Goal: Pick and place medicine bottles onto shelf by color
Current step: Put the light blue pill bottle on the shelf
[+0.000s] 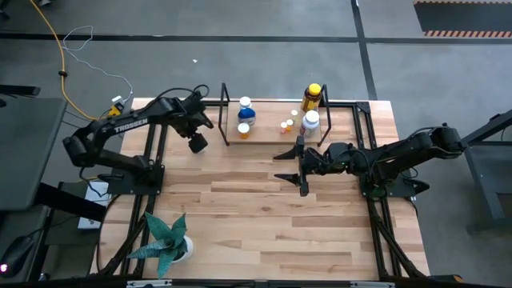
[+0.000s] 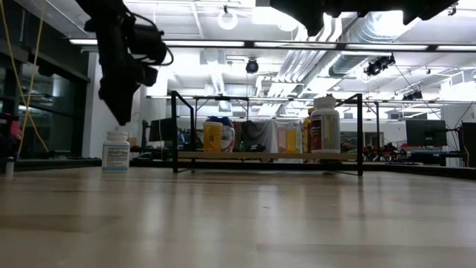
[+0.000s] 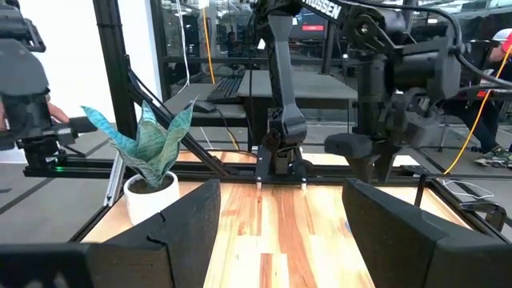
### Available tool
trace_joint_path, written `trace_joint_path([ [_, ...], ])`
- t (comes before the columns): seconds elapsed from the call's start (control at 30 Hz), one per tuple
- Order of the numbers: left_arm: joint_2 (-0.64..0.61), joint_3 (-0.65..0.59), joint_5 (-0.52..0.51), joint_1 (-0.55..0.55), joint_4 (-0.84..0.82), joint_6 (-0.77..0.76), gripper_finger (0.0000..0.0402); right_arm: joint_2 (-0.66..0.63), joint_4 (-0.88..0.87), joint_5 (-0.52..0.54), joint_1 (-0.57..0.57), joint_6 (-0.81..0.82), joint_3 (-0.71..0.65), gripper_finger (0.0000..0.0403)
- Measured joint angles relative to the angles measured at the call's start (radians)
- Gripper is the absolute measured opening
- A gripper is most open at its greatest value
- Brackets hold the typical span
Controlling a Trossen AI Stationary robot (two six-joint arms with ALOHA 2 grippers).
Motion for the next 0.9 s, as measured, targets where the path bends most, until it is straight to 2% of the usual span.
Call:
trace_joint_path([
  [0.23,0.022,0.000,-0.003,0.006,-0.036,-0.005,0.0238,0.000,-0.006,0.000,0.000,0.002,0.000,0.0255],
  [0.53,0.022,0.000,-0.060,-0.010,-0.034,-0.005,0.0272,0.000,-0.007,0.000,0.000,0.003,0.000,0.0255],
  [0.9,0.031,-0.070,-0.061,0.010,0.047,0.054,0.0294,0.000,-0.007,0.000,0.000,0.003,0.000,0.0255],
])
